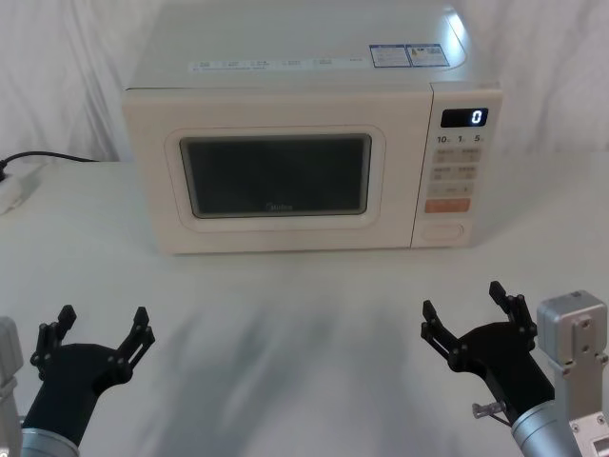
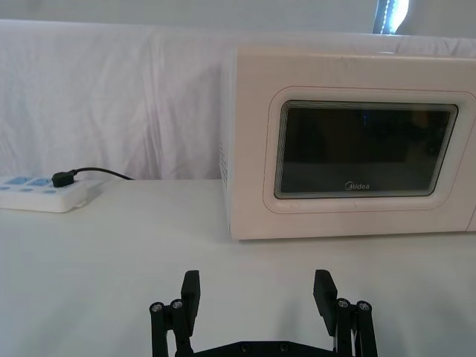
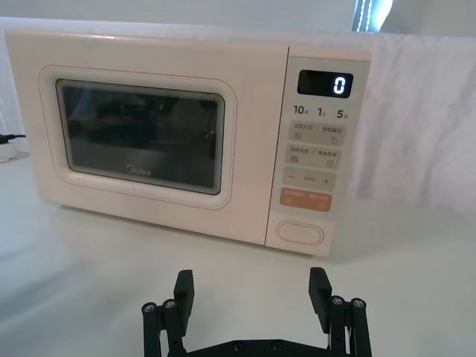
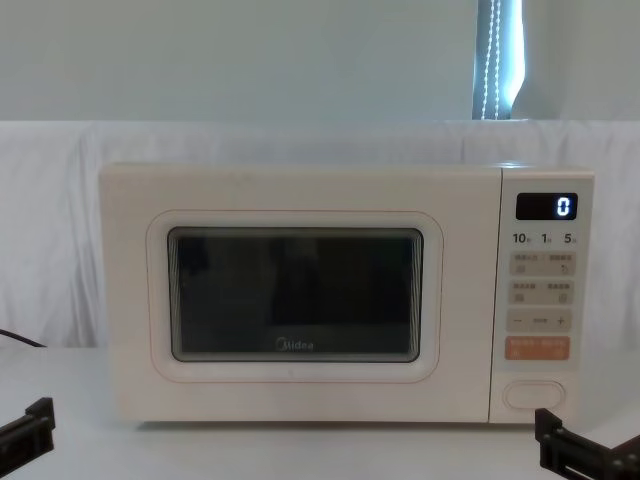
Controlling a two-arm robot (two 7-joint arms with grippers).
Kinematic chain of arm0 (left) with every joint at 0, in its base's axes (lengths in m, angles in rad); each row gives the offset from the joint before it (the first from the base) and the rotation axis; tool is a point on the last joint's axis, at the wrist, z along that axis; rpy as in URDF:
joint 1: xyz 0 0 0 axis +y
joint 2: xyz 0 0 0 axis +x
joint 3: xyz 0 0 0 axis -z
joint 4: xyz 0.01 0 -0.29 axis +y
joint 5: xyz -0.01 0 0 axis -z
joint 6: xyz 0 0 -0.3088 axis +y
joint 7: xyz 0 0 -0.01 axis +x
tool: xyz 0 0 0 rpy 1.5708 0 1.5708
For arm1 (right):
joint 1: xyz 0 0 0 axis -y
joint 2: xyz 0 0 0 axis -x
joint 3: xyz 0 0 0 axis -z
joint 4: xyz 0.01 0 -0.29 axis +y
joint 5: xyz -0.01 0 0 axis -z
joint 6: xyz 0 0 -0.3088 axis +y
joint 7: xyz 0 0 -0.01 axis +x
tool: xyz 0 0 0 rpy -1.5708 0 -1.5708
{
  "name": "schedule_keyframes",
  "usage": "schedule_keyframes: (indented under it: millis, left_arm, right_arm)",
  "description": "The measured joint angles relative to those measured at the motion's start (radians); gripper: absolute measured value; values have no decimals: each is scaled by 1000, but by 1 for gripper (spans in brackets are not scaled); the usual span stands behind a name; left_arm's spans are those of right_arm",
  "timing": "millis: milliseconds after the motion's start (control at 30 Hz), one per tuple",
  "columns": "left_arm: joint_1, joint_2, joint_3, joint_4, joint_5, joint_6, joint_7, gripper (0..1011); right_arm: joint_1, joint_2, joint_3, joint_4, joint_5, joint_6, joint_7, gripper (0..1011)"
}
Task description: Press the button to open the microwave door with one hand; close the microwave door with the other hand.
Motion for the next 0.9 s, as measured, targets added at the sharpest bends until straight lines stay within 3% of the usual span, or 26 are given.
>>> schedule_keyframes:
  millis: [900]
  left_arm:
    - [0,0,0,0,0,0,0,1001]
  right_arm:
    - [0,0,0,0,0,0,0,1002]
